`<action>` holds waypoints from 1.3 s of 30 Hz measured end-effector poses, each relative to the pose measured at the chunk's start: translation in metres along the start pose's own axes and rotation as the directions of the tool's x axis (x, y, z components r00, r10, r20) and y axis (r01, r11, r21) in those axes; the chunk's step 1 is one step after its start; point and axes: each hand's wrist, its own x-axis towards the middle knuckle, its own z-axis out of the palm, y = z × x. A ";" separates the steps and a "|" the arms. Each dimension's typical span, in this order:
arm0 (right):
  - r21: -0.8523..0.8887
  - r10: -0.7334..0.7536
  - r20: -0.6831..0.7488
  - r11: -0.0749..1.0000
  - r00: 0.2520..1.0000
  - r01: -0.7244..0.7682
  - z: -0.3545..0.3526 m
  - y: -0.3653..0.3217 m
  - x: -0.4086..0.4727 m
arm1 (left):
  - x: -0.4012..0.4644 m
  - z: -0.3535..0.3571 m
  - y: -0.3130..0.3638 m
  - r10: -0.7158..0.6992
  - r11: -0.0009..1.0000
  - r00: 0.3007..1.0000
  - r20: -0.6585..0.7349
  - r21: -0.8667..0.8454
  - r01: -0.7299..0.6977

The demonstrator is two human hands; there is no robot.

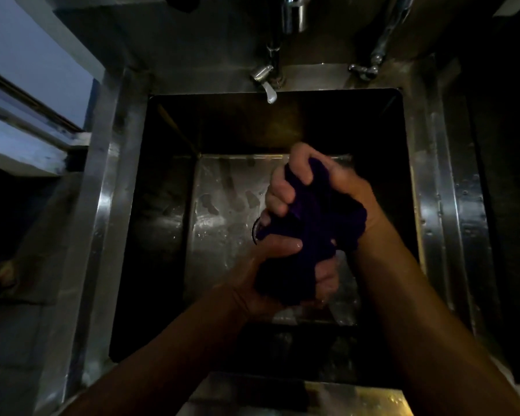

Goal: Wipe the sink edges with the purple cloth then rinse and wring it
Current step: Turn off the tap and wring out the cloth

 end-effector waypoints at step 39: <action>-0.902 0.055 -0.198 -0.402 0.979 -0.160 0.016 -0.034 -0.060 | -0.028 -0.038 0.040 -0.048 0.754 0.905 -0.423 0.579 0.310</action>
